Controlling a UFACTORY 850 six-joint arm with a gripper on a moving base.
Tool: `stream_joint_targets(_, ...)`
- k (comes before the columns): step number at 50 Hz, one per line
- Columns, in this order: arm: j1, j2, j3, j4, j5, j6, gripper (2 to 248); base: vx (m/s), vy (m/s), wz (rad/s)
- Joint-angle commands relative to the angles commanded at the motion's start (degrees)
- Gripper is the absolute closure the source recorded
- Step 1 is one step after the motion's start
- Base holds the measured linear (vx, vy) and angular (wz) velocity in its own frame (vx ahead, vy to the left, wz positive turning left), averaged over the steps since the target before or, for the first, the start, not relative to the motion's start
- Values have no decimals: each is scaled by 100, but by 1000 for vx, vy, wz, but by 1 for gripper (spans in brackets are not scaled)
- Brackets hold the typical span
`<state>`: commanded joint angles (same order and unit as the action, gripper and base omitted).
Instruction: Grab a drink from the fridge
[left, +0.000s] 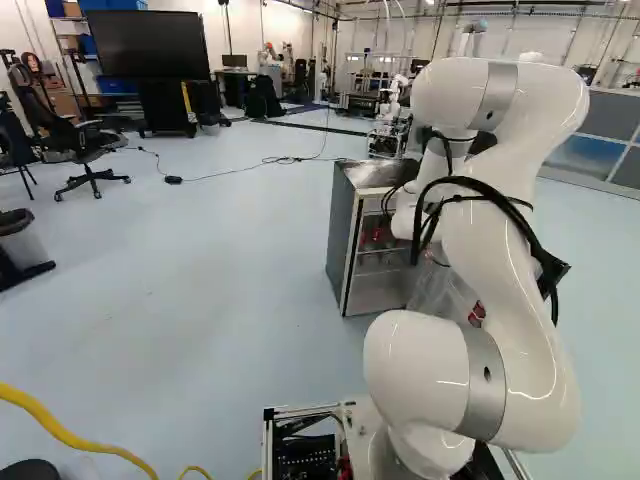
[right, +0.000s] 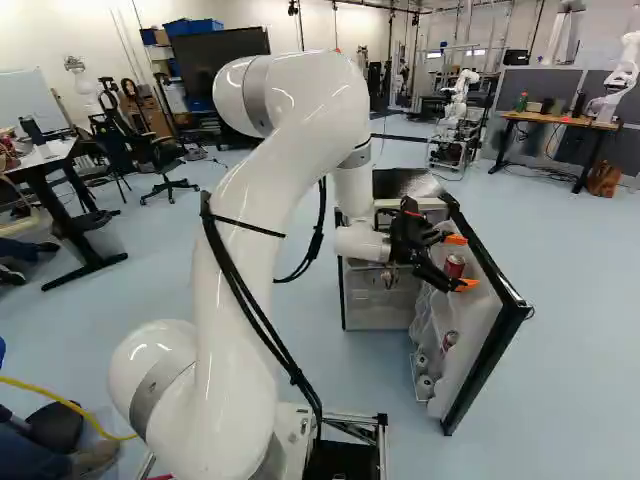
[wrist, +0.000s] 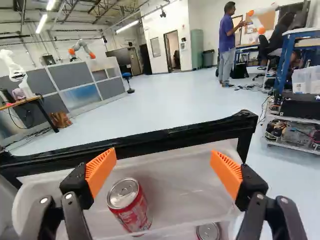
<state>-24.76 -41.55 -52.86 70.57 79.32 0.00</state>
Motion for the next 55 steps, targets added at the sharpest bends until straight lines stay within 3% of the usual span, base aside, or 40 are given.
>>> stream_joint_targets(43,-546,-562,-1002,0,0,0,3,0,0,0)
stream_joint_targets(55,-571,-549,-979,0,0,0,3,0,0,0)
